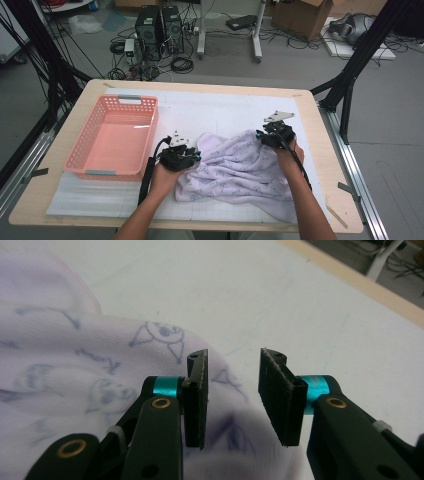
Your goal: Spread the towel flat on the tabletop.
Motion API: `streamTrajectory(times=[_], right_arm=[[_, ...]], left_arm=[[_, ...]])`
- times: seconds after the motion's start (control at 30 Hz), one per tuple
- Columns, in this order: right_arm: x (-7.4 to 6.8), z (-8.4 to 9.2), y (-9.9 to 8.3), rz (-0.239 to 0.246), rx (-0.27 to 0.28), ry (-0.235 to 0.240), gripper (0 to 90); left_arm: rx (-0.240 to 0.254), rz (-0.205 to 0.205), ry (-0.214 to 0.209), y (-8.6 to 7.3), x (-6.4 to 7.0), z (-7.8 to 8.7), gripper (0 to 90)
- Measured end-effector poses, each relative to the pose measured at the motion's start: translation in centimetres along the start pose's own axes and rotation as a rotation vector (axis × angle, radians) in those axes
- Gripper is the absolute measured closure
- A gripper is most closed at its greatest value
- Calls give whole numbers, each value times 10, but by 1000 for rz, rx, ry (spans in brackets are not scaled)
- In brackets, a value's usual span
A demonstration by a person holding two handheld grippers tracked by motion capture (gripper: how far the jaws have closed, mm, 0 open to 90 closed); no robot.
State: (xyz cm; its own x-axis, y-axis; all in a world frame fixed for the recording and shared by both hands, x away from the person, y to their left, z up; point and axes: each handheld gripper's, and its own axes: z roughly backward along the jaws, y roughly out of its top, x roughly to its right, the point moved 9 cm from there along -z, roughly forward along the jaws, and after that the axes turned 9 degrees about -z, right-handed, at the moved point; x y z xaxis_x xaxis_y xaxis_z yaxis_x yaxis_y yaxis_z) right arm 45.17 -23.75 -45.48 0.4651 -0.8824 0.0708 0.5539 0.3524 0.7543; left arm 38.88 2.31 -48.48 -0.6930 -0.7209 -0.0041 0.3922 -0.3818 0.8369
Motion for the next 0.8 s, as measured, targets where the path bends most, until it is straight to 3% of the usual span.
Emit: streamTrajectory(times=[0.1, 0.13, 0.27, 0.33, 0.43, 0.5, 0.57, 0.6, 0.67, 0.73, 0.8], right_arm=[[9, 20, -2, -115, 52, 12, 595], [11, 25, -7, -146, 34, 27, 580], [8, 38, -28, -174, 6, 88, 545], [2, 34, -44, -168, -45, 98, 520], [-9, 25, -69, -163, -100, 121, 550], [-14, 20, -81, -157, -127, 133, 614], [-17, 23, -83, -153, -101, 152, 826], [-19, 27, -85, -152, -102, 165, 868], [-22, 35, -90, -151, -126, 187, 873], [-25, 47, -97, -137, -123, 200, 873], [-25, 62, -104, -142, -113, 208, 873]], left_arm=[[30, 41, 33, 6, -14, 2, 542], [42, 53, 31, 8, -17, 2, 533], [34, 70, 9, 18, -22, -12, 506], [15, 89, -18, 18, -19, -23, 482], [-29, 70, -46, 12, -11, -34, 481], [-85, 35, -69, 4, -3, -40, 550], [-77, 15, -59, 4, 0, -39, 641], [-79, 32, -74, 4, 3, -38, 801], [-89, 15, -44, 5, 4, -34, 831], [-73, 33, -14, 4, 3, -27, 839], [-71, 37, -11, 2, 3, -19, 839]])
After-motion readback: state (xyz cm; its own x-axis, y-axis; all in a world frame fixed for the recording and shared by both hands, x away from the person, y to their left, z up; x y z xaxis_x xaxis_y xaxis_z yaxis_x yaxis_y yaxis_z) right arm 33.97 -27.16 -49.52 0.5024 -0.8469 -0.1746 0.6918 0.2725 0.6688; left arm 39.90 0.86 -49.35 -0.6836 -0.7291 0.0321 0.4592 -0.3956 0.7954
